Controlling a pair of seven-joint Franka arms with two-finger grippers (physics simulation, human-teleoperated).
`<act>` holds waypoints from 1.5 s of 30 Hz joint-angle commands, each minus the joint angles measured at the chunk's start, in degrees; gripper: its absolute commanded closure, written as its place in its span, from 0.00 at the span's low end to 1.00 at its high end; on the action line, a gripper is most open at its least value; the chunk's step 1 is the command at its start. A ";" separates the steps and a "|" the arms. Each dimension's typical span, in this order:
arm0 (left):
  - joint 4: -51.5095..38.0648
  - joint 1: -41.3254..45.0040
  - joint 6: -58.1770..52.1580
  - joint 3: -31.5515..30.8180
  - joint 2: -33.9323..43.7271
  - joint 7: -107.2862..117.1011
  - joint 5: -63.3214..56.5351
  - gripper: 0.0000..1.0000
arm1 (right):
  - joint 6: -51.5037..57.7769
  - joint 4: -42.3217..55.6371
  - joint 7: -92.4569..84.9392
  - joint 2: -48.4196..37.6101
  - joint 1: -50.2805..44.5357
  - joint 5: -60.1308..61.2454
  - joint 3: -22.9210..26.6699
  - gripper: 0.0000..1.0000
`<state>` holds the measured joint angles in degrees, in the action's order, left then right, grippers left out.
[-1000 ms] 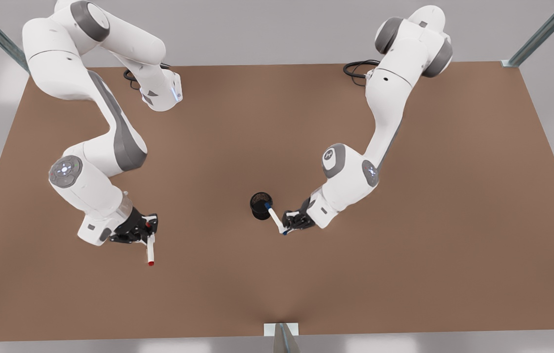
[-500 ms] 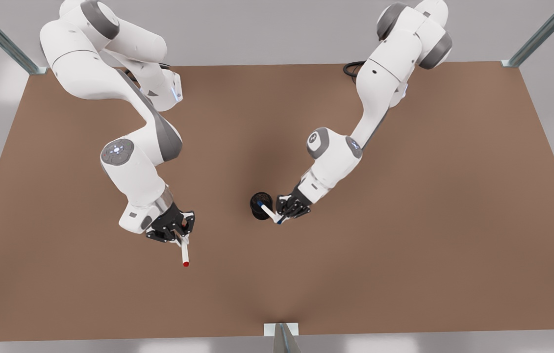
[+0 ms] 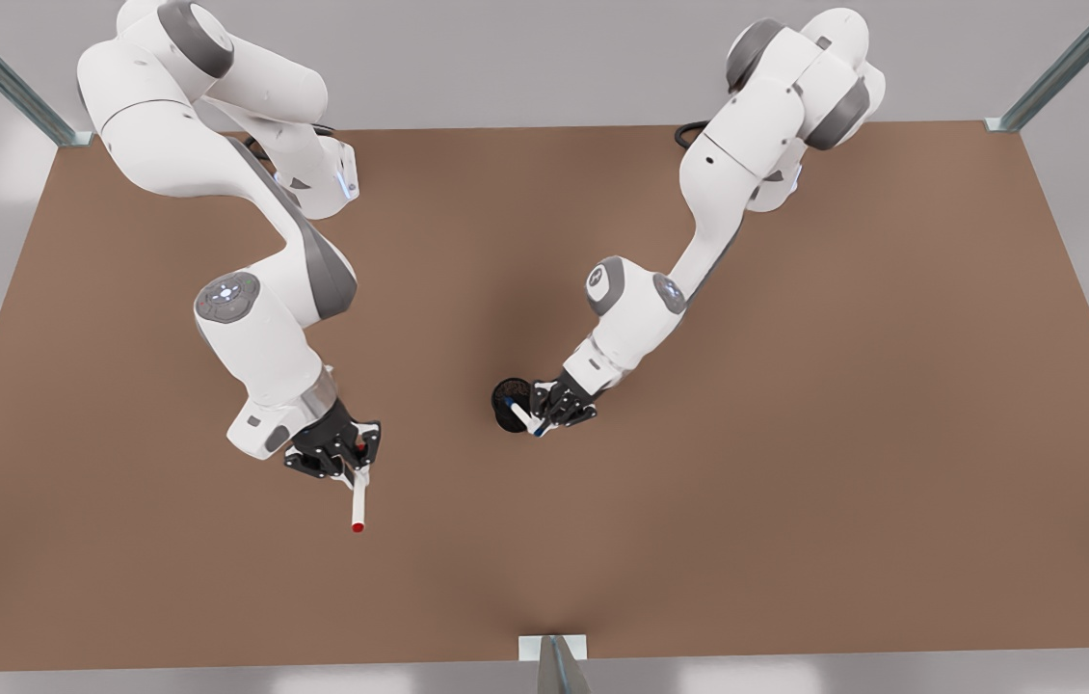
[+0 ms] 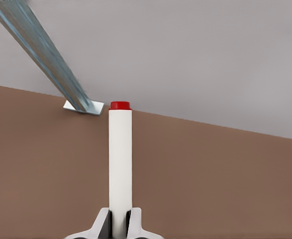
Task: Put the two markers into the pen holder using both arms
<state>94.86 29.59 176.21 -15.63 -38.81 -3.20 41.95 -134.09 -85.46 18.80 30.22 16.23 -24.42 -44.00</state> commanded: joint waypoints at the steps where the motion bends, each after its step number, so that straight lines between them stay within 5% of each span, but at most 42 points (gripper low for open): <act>1: 0.77 0.03 0.80 -0.01 0.05 -7.70 -0.11 0.79 | -0.20 0.03 5.11 -0.08 0.03 -0.10 -0.04 0.68; 7: 4.37 3.63 1.94 1.91 2.77 -9.63 -0.20 0.79 | -0.47 0.03 5.11 -0.08 0.03 -0.10 -0.04 0.68; 10: 5.34 21.03 1.94 20.20 2.77 -9.98 -0.20 0.79 | -0.47 0.03 5.11 -0.08 0.03 -0.10 -0.04 0.68; 12: 6.22 21.12 1.94 20.99 3.12 -12.70 -0.20 0.74 | -0.55 0.03 5.11 0.01 0.03 -0.10 -0.04 0.68; 13: 6.57 21.12 1.86 21.08 3.39 -12.97 -0.29 0.46 | -0.56 0.03 5.11 0.01 0.03 -0.10 -0.04 0.68; 14: 6.57 21.30 1.86 21.17 3.47 -13.67 -0.20 0.00 | -0.56 0.03 5.02 0.01 0.03 -0.10 -0.04 0.68; 18: 7.01 21.74 -2.17 22.13 6.28 -13.23 0.24 0.00 | -0.29 -0.32 5.11 -0.08 -0.06 -0.10 -0.04 0.68; 20: 5.52 21.39 -20.50 29.50 12.08 -9.03 0.16 0.00 | -0.73 -0.23 12.30 0.54 -4.96 -2.38 0.32 0.69; 22: -2.82 21.47 -56.17 48.20 15.17 0.28 -0.46 0.00 | -2.58 -0.14 28.81 1.77 -12.18 -16.34 0.58 0.69; 24: -11.62 21.30 -80.75 65.38 15.08 3.29 -22.33 0.00 | -2.49 0.03 38.41 2.39 -16.93 -25.67 0.58 0.69; 25: -13.55 18.40 -83.04 66.08 15.34 2.94 -23.75 0.00 | -2.66 0.21 42.36 2.74 -18.34 -29.44 0.58 0.69; 26: -15.05 16.65 -83.84 66.08 15.43 2.85 -23.84 0.00 | -3.63 0.21 49.99 2.82 -20.18 -34.62 0.58 0.69; 27: -15.67 8.78 -85.41 58.32 19.19 3.11 -24.62 0.00 | -5.65 -0.05 58.07 4.05 -21.76 -41.20 0.67 0.69; 29: -16.90 -27.99 -87.44 12.93 27.99 3.47 -42.91 0.00 | -7.85 -2.16 72.77 6.25 -22.64 -54.67 0.49 0.69; 31: -8.02 -29.94 -79.01 11.24 33.80 3.38 -42.74 0.00 | -10.66 -5.85 83.40 5.99 -21.77 -64.68 -0.04 0.69; 37: -13.65 -26.60 -81.20 14.84 26.33 3.73 -43.09 0.00 | -19.36 -17.63 115.05 0.63 -17.81 -84.55 -0.30 0.70; 41: -13.65 -26.43 -81.20 14.84 26.33 3.64 -43.00 0.00 | -10.93 -23.26 140.71 0.54 -18.34 -102.66 -2.06 0.70; 45: -13.56 -26.34 -81.20 14.84 25.54 3.47 -43.00 0.00 | -2.67 -26.95 148.37 3.09 -18.51 -113.39 -2.06 0.70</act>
<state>81.32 3.19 96.22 -0.79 -13.12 -2.67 -0.86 -143.58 -111.51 102.08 32.86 -2.24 -129.03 -45.99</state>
